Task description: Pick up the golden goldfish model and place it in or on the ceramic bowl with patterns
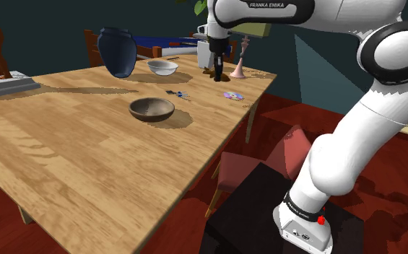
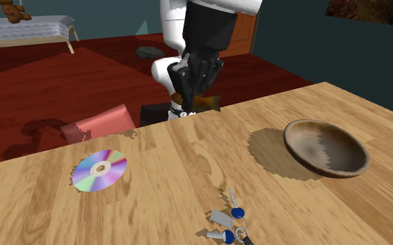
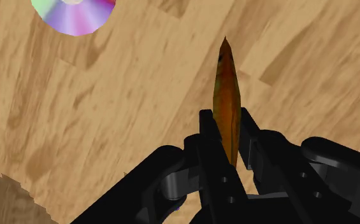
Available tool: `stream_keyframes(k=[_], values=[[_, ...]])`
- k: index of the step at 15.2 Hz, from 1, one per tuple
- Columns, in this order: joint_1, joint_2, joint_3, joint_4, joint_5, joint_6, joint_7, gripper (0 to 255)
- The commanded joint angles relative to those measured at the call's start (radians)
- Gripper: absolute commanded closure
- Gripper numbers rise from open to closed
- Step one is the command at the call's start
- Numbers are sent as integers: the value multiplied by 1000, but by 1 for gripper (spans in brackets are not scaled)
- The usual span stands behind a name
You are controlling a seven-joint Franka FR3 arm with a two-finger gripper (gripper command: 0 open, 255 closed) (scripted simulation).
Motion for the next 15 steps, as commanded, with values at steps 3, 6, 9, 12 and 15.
stream_keyframes(k=[3,6,9,12,15], values=[[36,56,49,57,14,-20,82,255],[65,108,86,118,23,-42,144,255],[96,169,120,191,27,-67,205,255],[128,239,151,278,28,-98,264,255],[163,320,179,384,25,-134,320,255]])
